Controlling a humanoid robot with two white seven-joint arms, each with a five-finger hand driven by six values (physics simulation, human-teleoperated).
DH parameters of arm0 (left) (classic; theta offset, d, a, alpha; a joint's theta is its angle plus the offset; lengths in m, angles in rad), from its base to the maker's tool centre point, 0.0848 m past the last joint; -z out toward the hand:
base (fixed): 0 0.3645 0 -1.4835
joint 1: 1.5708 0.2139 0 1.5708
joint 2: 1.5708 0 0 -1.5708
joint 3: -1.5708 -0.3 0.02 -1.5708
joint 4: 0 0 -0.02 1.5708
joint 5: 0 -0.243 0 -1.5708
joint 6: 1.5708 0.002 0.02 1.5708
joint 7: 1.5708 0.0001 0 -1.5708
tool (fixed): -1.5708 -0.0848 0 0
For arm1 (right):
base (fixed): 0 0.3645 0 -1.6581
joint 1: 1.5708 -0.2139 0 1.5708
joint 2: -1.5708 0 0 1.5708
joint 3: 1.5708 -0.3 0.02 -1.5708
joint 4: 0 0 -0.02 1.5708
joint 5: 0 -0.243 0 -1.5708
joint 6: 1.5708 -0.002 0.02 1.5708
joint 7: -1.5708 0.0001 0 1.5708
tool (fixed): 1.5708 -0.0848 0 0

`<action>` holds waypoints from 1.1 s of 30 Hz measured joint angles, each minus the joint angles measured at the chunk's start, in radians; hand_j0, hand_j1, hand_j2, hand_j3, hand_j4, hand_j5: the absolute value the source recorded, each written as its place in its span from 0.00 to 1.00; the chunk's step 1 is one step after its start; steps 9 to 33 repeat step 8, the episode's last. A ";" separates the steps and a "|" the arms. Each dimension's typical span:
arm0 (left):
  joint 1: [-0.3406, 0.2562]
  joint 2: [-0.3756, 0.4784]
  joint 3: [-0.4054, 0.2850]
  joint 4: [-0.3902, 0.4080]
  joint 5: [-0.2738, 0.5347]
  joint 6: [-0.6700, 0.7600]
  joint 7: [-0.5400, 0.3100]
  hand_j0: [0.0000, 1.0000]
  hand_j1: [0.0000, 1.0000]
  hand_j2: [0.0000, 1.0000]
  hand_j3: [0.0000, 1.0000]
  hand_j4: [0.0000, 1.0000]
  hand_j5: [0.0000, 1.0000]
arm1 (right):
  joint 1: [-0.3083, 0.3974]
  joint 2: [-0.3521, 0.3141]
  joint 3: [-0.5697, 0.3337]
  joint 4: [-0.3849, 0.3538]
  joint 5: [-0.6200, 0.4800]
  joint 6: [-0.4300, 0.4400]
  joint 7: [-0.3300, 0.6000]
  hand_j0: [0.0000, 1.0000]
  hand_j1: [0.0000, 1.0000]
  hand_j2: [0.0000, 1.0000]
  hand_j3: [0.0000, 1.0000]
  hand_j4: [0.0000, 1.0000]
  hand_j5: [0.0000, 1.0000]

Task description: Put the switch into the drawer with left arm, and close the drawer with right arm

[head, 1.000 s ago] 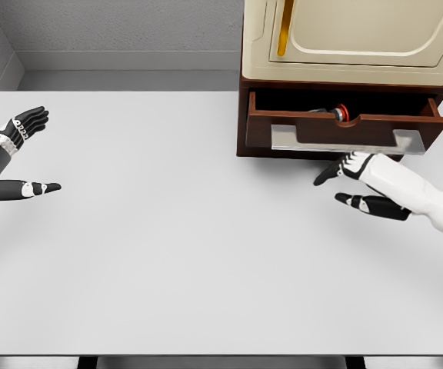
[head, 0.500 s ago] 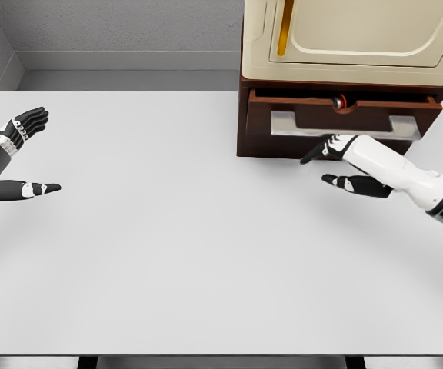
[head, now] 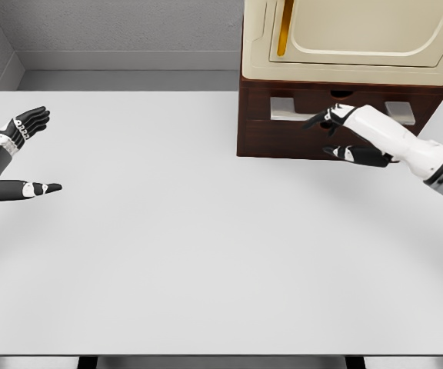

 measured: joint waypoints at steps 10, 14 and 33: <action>0.002 -0.001 0.000 -0.007 -0.008 0.000 0.000 1.00 1.00 1.00 1.00 1.00 1.00 | 0.158 -0.293 0.000 -0.192 0.002 -0.002 -0.024 0.70 0.70 0.70 0.70 0.70 0.70; 0.002 -0.001 0.000 -0.007 -0.008 0.000 0.000 1.00 1.00 1.00 1.00 1.00 1.00 | 0.158 -0.293 0.000 -0.192 0.002 -0.002 -0.024 0.70 0.70 0.70 0.70 0.70 0.70; 0.002 -0.001 0.000 -0.007 -0.008 0.000 0.000 1.00 1.00 1.00 1.00 1.00 1.00 | 0.158 -0.293 0.000 -0.192 0.002 -0.002 -0.024 0.70 0.70 0.70 0.70 0.70 0.70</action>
